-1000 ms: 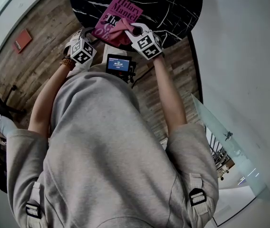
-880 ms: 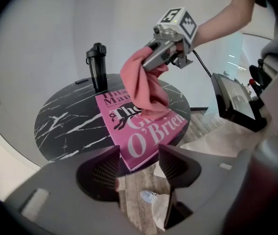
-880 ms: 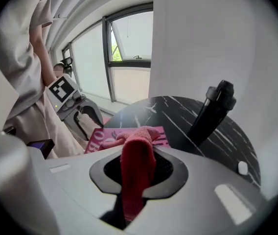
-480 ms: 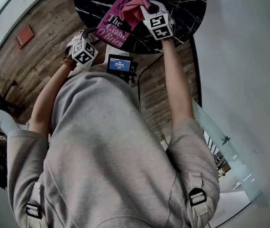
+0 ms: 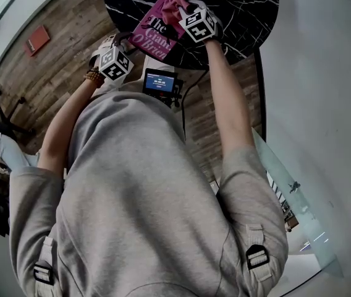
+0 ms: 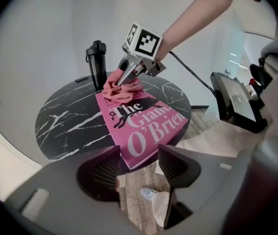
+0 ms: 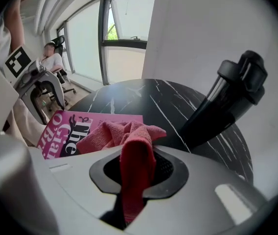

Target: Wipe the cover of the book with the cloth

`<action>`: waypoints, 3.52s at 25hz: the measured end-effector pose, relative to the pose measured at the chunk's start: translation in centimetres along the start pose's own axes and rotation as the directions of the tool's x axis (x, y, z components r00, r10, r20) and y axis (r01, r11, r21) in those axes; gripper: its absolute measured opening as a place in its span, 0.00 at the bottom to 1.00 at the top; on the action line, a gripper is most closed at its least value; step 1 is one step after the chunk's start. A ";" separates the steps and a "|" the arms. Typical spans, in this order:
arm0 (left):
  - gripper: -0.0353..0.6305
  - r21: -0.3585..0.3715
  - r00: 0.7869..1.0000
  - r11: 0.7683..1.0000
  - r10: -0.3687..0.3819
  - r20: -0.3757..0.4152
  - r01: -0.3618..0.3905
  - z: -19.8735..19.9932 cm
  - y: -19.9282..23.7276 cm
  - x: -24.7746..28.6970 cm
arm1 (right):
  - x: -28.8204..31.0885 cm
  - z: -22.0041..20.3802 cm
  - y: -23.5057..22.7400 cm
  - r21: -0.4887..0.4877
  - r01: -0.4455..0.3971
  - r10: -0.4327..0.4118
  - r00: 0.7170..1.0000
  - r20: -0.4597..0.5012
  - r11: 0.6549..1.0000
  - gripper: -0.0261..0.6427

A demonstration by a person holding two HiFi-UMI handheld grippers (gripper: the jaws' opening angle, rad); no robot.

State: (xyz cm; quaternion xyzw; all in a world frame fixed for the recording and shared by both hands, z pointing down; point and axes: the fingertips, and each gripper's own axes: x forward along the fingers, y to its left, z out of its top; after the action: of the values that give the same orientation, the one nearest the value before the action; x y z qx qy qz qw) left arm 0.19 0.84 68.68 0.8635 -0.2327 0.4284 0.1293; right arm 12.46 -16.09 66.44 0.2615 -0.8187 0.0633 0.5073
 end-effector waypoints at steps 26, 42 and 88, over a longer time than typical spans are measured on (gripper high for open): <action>0.42 0.013 1.000 1.000 -0.007 0.008 0.006 0.0 -0.1 0.1 | -0.5 -0.9 4.7 0.099 -0.057 0.055 0.998 0.017 0.993 0.14; 0.43 0.013 1.000 1.000 0.000 0.000 0.000 0.1 -0.1 0.2 | -0.8 -1.3 6.6 0.022 -0.053 0.053 0.998 -0.035 0.998 0.14; 0.40 0.039 0.999 0.999 -0.021 -0.040 0.022 -0.9 -0.5 0.5 | -13.6 4.8 -2.7 0.075 0.351 -0.359 0.903 0.237 0.933 0.15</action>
State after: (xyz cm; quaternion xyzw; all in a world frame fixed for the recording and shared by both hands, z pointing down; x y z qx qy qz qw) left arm 0.08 1.47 69.62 0.8596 -0.2122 0.4486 0.1214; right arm 14.72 -15.26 51.96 0.4196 -0.8131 -0.0505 0.4004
